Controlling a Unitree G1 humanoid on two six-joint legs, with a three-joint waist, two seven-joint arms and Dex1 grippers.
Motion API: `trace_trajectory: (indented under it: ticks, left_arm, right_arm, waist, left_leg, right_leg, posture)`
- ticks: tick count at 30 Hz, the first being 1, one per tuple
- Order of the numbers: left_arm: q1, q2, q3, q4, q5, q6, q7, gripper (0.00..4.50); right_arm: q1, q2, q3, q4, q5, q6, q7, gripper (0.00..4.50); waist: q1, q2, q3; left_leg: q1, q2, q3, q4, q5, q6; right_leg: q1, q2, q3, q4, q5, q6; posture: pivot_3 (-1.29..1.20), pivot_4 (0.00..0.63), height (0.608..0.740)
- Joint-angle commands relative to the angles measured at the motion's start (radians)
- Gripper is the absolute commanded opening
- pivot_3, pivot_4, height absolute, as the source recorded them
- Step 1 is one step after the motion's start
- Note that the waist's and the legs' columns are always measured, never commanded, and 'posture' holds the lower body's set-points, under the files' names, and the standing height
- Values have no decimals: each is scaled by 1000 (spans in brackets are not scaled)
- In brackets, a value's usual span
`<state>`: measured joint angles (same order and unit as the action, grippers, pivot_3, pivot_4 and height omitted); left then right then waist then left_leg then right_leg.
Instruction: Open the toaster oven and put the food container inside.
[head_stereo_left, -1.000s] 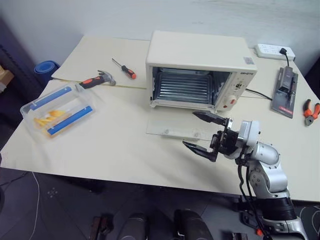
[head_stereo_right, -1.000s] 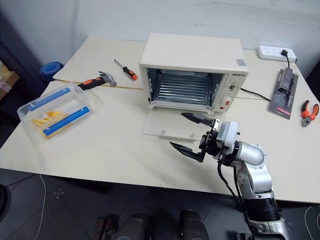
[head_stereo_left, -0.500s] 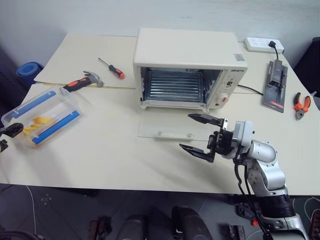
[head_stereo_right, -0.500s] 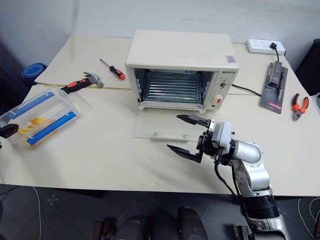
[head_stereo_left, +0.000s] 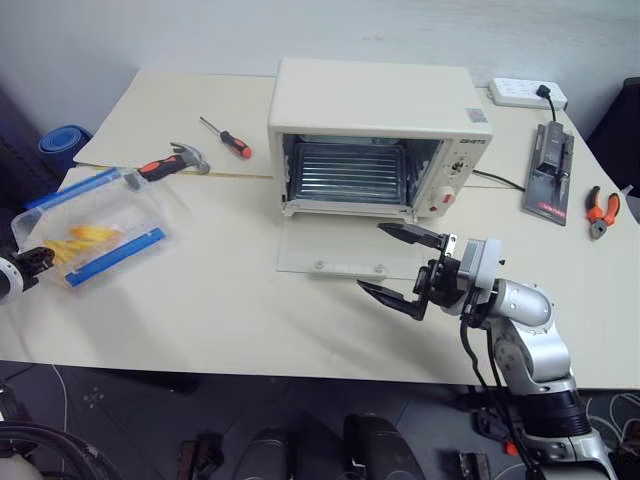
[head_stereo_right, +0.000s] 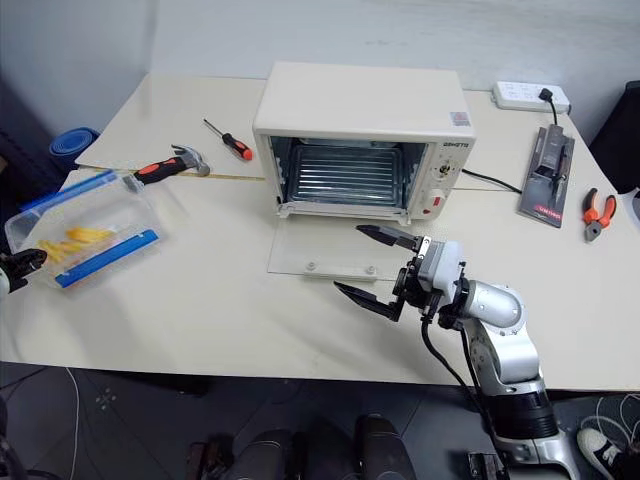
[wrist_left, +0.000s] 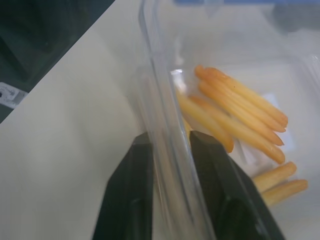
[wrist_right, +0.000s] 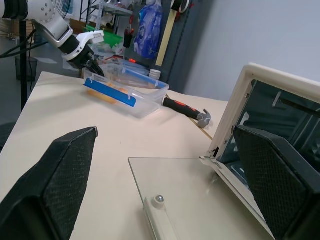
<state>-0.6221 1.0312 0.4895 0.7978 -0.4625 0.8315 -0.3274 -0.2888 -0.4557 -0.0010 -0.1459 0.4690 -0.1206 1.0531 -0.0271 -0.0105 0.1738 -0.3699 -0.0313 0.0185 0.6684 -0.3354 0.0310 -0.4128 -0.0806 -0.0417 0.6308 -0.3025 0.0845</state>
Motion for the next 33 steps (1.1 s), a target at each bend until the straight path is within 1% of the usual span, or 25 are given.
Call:
trace_trajectory:
  ticks: [1,3,6,10,12,16,18,20,21,24,27,33]
  left_arm:
    - [2,32,30,-100,-14,47,-30,185]
    - [21,33,32,-214,-38,113,-51,185]
    - [75,26,29,-452,-81,238,-73,185]
    - [71,-54,36,-728,-157,420,-29,185]
    - [36,-118,20,-827,-187,495,2,185]
    - [-89,-354,-34,-999,-220,660,108,185]
    - [-126,-449,-54,-1048,-214,720,137,185]
    - [-161,-566,-94,-1071,-185,735,190,185]
    - [-172,-607,-119,-1070,-175,734,201,185]
    - [-199,-676,-168,-1039,-147,706,216,185]
    - [-225,-713,-215,-990,-113,652,218,185]
    - [-277,-770,-287,-818,-29,480,218,185]
  right_arm:
    - [9,-29,-28,-38,8,2,-3,4500]
    - [19,-50,-46,-38,13,6,-3,4500]
    - [58,-87,-81,-43,18,9,-6,4500]
    - [136,-117,-125,-52,12,4,-18,4500]
    - [163,-119,-138,-54,8,1,-31,4500]
    - [217,-110,-151,-78,-5,-4,-70,4500]
    - [235,-106,-152,-95,-9,-2,-87,4500]
    - [273,-103,-159,-127,-13,-2,-110,4500]
    - [293,-100,-165,-144,-13,0,-124,4500]
    - [338,-97,-173,-183,-18,3,-157,4500]
    - [377,-94,-172,-223,-24,7,-190,4500]
    - [456,-72,-184,-303,-41,11,-269,4500]
  waist:
    - [1,-1,0]
    - [2,-2,1]
    - [4,-3,1]
    - [21,-2,1]
    - [27,-2,1]
    - [42,-2,1]
    - [43,-2,1]
    - [42,-2,1]
    - [43,-2,1]
    - [37,-2,2]
    - [35,-2,2]
    - [45,-2,2]
  left_leg:
    - [0,0,0,0,0,0]
    - [0,0,-1,0,0,0]
    - [-1,0,-1,0,0,1]
    - [-1,0,-3,0,-1,1]
    - [-1,0,-2,0,-1,2]
    - [-2,0,-4,5,-1,1]
    - [-3,0,-4,10,-1,1]
    - [-3,0,-4,13,-1,1]
    - [-2,0,-4,13,-1,0]
    - [-2,0,-3,12,0,-2]
    - [-1,0,-4,12,2,-5]
    - [0,0,-4,12,2,-5]
  right_leg:
    - [0,0,0,0,0,0]
    - [0,-1,0,1,0,0]
    - [0,-1,0,1,0,0]
    - [1,-1,0,-2,0,0]
    - [1,-1,0,-2,0,0]
    - [3,0,-1,-1,0,0]
    - [3,0,-1,1,0,0]
    - [3,1,0,5,0,0]
    - [3,1,0,5,0,0]
    - [3,2,1,6,0,0]
    - [2,2,0,6,0,0]
    - [2,2,1,5,0,0]
  posture:
    - [0,150,740]
    - [0,150,740]
    - [0,150,740]
    - [0,150,740]
    - [0,150,740]
    - [0,150,740]
    - [0,150,740]
    - [0,150,740]
    - [0,150,740]
    - [0,150,740]
    - [0,150,740]
    - [0,150,740]
